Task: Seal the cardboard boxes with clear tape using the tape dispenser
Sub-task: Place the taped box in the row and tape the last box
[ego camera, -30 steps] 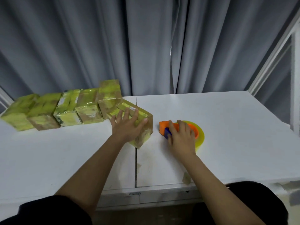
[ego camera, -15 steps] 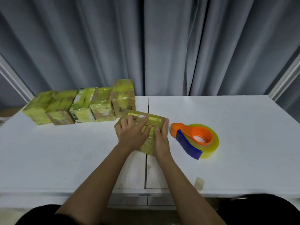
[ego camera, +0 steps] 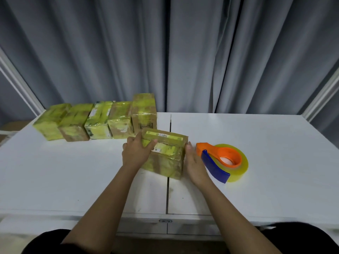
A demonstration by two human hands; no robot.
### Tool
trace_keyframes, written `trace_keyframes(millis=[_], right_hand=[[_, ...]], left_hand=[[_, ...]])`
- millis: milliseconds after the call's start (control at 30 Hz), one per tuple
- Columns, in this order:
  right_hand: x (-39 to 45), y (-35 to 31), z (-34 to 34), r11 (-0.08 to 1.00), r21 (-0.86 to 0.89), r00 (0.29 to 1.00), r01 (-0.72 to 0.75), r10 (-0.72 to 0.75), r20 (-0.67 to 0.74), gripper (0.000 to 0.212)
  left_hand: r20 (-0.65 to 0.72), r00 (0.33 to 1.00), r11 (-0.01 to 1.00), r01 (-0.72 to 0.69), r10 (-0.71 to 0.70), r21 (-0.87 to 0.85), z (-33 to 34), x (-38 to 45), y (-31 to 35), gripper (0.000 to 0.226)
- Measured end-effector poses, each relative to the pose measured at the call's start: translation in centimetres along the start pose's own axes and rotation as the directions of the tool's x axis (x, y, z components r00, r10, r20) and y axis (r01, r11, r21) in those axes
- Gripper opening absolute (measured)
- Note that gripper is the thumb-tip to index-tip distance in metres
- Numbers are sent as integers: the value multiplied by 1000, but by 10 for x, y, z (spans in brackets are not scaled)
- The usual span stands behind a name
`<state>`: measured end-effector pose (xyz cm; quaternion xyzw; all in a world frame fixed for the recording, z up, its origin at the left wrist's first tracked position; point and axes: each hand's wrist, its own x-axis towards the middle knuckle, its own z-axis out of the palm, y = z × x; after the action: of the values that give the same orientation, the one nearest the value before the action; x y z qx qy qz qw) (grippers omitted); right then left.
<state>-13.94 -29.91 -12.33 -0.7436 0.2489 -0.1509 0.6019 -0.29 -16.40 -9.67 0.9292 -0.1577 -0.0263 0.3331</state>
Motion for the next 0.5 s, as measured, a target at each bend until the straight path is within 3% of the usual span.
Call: trace_keyframes(millis=[67, 133, 200, 267, 333, 400, 500], right_hand=[[-6, 8, -26, 924, -371, 957, 92, -185, -224, 59], [-2, 24, -51, 684, -729, 894, 14, -334, -297, 66], [4, 33, -67, 509, -842, 941, -179, -161, -298, 70], [8, 34, -74, 390, -891, 970, -233, 28, -241, 50], [13, 32, -79, 415, -888, 978, -199, 26, -207, 29], [13, 29, -84, 494, -848, 972, -194, -22, -236, 21], [6, 26, -91, 669, -728, 947, -151, -113, -300, 24]], left_hand=[[2, 999, 998, -46, 46, 41, 5, 6, -3, 69], [45, 993, 994, -113, 112, 10, 7, 10, -4, 71], [81, 975, 978, -205, 208, -46, 7, 13, -1, 72], [13, 942, 931, -333, 335, 151, 4, 15, 6, 71], [-81, 904, 852, -362, 420, 379, 3, 9, 18, 65], [-119, 855, 810, -422, 505, 408, 8, -10, 30, 63], [-60, 798, 742, -527, 600, 415, 25, -46, 38, 73]])
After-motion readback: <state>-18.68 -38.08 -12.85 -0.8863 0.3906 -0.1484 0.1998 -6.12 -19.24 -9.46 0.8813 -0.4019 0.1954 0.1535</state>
